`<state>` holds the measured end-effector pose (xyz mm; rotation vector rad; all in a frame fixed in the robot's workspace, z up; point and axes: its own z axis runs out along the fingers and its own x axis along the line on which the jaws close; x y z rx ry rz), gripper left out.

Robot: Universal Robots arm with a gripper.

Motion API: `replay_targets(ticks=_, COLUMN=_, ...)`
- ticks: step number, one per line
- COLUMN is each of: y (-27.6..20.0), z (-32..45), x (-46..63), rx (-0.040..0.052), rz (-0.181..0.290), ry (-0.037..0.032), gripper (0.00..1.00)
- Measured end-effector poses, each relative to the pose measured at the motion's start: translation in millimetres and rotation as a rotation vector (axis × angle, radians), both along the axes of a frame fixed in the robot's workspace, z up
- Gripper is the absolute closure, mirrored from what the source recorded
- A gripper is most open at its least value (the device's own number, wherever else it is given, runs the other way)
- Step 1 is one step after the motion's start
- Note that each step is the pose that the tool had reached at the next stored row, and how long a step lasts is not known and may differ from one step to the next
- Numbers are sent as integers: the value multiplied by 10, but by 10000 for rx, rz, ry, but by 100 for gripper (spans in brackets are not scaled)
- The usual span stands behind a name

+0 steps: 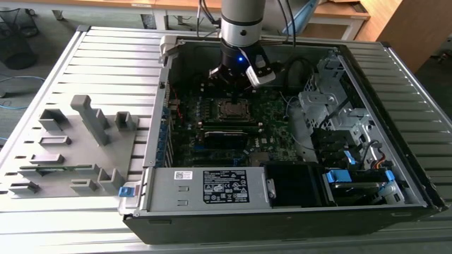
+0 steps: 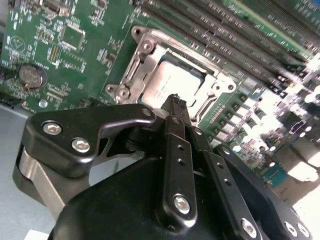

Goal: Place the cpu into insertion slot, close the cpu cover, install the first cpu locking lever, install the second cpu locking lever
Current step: 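Install the first cpu locking lever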

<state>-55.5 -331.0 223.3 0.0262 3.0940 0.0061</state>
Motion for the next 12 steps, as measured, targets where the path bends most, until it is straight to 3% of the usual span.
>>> replay_targets(ticks=4, y=-25, z=0, x=25, rx=-10, rz=-1, ry=1, gripper=89)
replay_targets(ticks=12, y=-29, z=0, x=40, rx=-10, rz=-1, ry=2, gripper=89)
